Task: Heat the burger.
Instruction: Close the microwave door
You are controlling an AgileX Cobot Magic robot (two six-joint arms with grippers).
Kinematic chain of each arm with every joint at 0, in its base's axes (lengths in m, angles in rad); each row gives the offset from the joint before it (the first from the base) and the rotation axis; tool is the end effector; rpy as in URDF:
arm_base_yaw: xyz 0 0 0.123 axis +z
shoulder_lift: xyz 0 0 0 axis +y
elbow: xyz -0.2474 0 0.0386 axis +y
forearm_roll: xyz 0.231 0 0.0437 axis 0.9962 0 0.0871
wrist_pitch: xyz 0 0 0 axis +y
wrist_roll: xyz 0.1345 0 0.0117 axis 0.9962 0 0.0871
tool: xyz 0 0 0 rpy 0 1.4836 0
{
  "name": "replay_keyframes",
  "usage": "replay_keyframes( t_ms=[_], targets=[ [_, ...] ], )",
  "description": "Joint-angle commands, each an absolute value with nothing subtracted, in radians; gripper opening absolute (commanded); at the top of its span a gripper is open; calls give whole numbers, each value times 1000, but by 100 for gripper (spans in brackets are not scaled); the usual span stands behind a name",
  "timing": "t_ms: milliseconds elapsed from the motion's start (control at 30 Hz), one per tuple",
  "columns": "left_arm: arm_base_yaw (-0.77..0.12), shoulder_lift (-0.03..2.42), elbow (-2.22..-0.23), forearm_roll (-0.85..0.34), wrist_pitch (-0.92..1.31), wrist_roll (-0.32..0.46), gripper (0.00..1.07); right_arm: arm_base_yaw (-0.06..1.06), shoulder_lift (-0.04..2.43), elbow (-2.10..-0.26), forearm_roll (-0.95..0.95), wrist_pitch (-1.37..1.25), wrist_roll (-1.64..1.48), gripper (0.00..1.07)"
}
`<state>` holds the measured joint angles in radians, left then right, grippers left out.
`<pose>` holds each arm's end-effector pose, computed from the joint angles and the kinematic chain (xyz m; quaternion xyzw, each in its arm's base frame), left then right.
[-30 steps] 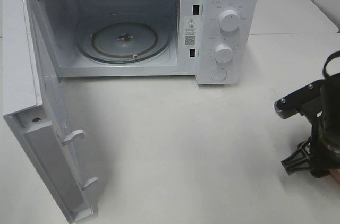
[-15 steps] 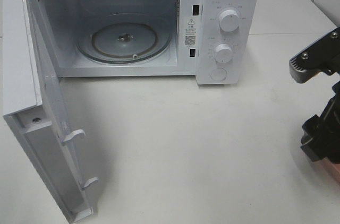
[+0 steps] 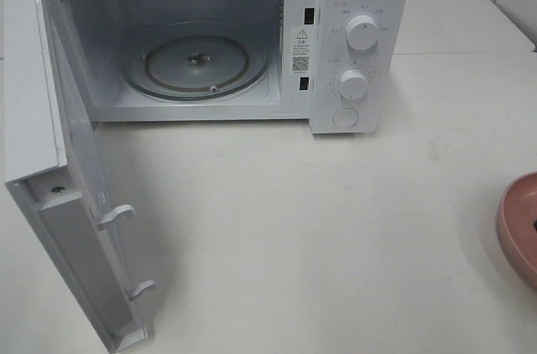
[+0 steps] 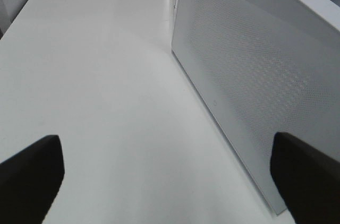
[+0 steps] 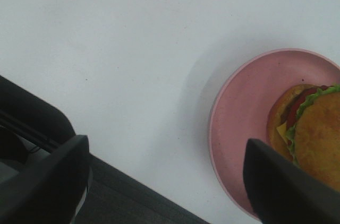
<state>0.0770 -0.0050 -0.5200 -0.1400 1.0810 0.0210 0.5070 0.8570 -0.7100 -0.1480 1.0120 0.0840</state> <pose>0.0513 -0.0127 0.2539 -0.0195 0.8497 -0.0441 0.5250 0.1540 0.0662 0.2273 -0.2249 0.9401 0.0043 0.2561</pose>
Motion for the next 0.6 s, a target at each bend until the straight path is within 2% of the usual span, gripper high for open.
replay_keyframes(
  t_ms=[33, 167, 400, 600],
  targets=[
    [79, -22, -517, -145, 1070, 21, 98, 502, 739, -714, -147, 1062, 69, 77],
    [79, -22, -517, -145, 1070, 21, 98, 484, 672, -714, -130, 1070, 69, 77],
    [79, -22, -517, -145, 1070, 21, 98, 312, 486, -714, -11, 1071, 11, 77],
    [79, -22, -517, -145, 1070, 21, 98, 201, 340, -713, 0, 1073, -18, 77]
  ],
)
